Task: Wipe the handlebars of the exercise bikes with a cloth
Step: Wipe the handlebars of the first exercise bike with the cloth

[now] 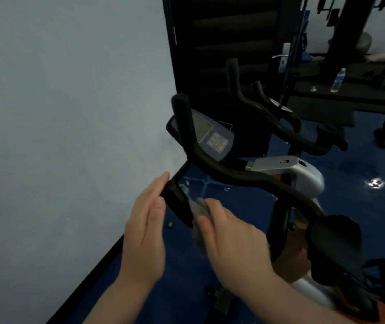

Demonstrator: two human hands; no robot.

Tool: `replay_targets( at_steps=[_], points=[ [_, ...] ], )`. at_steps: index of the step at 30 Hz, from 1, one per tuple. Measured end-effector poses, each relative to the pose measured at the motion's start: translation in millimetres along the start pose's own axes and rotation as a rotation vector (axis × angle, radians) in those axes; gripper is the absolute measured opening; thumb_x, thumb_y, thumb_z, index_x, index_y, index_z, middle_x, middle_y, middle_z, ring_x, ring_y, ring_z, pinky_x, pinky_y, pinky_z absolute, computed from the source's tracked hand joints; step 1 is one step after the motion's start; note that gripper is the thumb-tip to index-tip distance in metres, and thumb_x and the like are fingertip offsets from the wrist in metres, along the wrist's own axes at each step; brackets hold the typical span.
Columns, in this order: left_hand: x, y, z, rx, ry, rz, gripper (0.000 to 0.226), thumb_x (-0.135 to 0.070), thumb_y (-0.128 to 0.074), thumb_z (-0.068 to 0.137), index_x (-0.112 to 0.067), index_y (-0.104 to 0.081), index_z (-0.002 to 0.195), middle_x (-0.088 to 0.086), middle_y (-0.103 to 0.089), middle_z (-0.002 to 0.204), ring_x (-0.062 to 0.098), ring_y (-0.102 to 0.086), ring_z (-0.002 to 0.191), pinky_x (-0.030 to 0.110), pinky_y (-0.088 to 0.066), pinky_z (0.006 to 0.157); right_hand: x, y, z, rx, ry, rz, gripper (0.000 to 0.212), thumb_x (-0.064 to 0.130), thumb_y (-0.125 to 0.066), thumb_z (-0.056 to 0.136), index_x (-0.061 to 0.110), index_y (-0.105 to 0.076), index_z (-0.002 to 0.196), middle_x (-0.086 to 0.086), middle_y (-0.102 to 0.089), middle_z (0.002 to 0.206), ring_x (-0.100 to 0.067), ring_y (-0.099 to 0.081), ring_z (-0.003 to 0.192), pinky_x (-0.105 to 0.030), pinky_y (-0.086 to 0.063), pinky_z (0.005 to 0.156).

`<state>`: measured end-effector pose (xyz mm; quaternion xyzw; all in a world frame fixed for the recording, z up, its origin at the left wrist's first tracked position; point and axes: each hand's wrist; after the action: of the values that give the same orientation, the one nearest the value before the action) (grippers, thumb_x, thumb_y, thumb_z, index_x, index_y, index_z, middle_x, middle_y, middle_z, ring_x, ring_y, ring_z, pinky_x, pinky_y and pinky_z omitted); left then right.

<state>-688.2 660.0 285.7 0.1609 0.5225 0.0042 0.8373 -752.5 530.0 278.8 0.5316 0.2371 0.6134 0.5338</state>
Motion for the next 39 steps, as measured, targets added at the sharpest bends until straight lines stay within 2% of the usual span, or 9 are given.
replay_targets(
  at_steps=[5,8,12,15,18,24,31,35,39],
  points=[
    [-5,6,0,0.081,0.064,0.004,0.046,-0.045,-0.026,0.096,-0.041,-0.036,0.140,-0.034,-0.038,0.143,-0.013,-0.031,0.135,0.004,-0.024,0.108,31,-2,60,0.212,-0.106,0.317,0.032,0.031,-0.019,0.101,0.020,-0.048,0.109,-0.004,-0.060,0.105,-0.030,-0.057,0.096,-0.045,-0.048,0.078],
    [-6,7,-5,0.137,0.035,0.118,0.046,-0.060,-0.016,0.095,-0.054,-0.015,0.140,-0.039,-0.015,0.152,-0.013,-0.009,0.143,0.014,-0.009,0.118,41,-5,40,-0.063,0.003,0.371,0.035,0.044,-0.018,0.097,0.035,-0.043,0.120,0.009,-0.061,0.100,-0.016,-0.063,0.087,-0.040,-0.051,0.067],
    [-1,12,-6,0.174,0.010,0.200,0.052,-0.072,-0.007,0.088,-0.059,-0.003,0.139,-0.047,0.000,0.148,-0.016,0.003,0.141,0.017,-0.004,0.117,14,1,15,-0.045,0.097,0.135,0.038,0.043,-0.019,0.099,0.030,-0.038,0.129,0.008,-0.062,0.105,-0.016,-0.063,0.080,-0.036,-0.052,0.061],
    [-3,8,-6,0.156,0.011,0.138,0.048,-0.066,-0.012,0.090,-0.059,-0.008,0.137,-0.044,-0.007,0.150,-0.015,-0.004,0.142,0.021,-0.008,0.119,38,1,48,0.100,-0.095,0.343,0.027,0.033,-0.024,0.102,0.027,-0.048,0.113,0.001,-0.063,0.105,-0.023,-0.061,0.093,-0.044,-0.050,0.078],
    [-3,8,-7,0.116,0.050,-0.008,0.062,-0.069,-0.015,0.089,-0.046,-0.017,0.147,-0.027,-0.021,0.156,-0.007,-0.016,0.144,0.030,-0.016,0.122,68,-4,52,-0.091,-0.023,0.533,0.029,0.042,-0.022,0.099,0.036,-0.045,0.116,0.007,-0.055,0.106,-0.015,-0.057,0.091,-0.039,-0.048,0.074],
    [-10,5,-20,0.081,-0.122,0.034,0.042,-0.049,-0.021,0.099,-0.046,-0.031,0.139,-0.034,-0.036,0.143,-0.006,-0.031,0.138,0.006,-0.023,0.108,17,-7,2,-0.137,0.029,-0.019,0.041,0.048,-0.015,0.096,0.027,-0.043,0.118,0.006,-0.058,0.093,-0.015,-0.058,0.074,-0.030,-0.039,0.055],
    [-15,-8,-2,0.174,-0.398,0.400,0.042,-0.034,-0.035,0.098,-0.021,-0.054,0.133,-0.005,-0.046,0.146,0.013,-0.027,0.144,0.045,-0.024,0.117,-53,12,-12,0.035,0.023,0.024,0.034,0.043,-0.025,0.098,0.021,-0.044,0.079,0.008,-0.049,0.064,-0.018,-0.053,0.059,-0.033,-0.034,0.054],
    [-14,-26,14,0.256,-0.577,0.700,0.036,-0.032,-0.039,0.096,-0.019,-0.068,0.112,-0.005,-0.065,0.125,0.013,-0.050,0.129,0.038,-0.005,0.121,-27,-12,-33,-0.121,-0.066,-0.009,0.029,0.040,-0.024,0.097,0.023,-0.048,0.095,0.007,-0.053,0.082,-0.013,-0.050,0.071,-0.031,-0.039,0.065],
    [-2,-42,14,0.267,-0.639,0.919,0.042,-0.038,-0.036,0.099,-0.017,-0.071,0.108,-0.007,-0.074,0.093,0.014,-0.068,0.093,0.041,-0.019,0.116,-62,-1,-47,-0.052,0.021,0.000,0.034,0.038,-0.032,0.096,0.019,-0.054,0.114,0.004,-0.056,0.105,-0.015,-0.050,0.095,-0.033,-0.043,0.086]
  ],
)
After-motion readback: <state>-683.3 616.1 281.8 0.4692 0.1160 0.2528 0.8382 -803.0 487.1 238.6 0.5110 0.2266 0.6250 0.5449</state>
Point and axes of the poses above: each hand's wrist, its own z-axis towards the middle knuckle, its own y-axis out of the back of the hand, x = y × z
